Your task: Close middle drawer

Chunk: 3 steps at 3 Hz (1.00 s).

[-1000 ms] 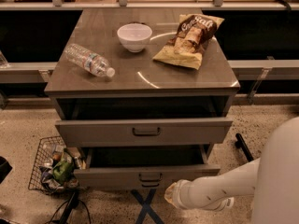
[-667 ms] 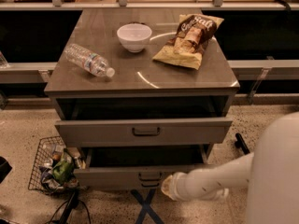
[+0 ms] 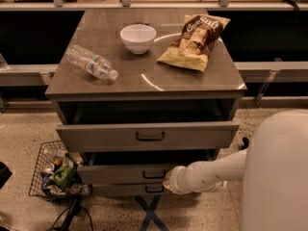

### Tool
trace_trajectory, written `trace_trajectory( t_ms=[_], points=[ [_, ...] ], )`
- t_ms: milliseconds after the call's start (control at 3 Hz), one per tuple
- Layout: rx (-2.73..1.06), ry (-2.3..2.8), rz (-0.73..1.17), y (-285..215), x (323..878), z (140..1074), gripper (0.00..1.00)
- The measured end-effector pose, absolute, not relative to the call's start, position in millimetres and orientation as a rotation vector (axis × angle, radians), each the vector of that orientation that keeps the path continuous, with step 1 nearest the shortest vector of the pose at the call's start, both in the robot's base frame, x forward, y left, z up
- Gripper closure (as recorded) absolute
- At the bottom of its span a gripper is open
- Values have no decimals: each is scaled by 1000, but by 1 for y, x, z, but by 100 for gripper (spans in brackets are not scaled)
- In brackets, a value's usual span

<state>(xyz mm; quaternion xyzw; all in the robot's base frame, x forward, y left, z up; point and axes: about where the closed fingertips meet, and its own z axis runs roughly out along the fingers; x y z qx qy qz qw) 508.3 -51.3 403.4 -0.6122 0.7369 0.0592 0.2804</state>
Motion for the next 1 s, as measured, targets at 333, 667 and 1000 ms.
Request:
trace_trajectory(
  t_ms=[333,667,1000],
  points=[
    [-1628,1983,149,-50,508,401,100],
    [-1629,1982,149,-50,508,400,100],
    [-1634,1963,139,-50,519,402,100]
  ],
)
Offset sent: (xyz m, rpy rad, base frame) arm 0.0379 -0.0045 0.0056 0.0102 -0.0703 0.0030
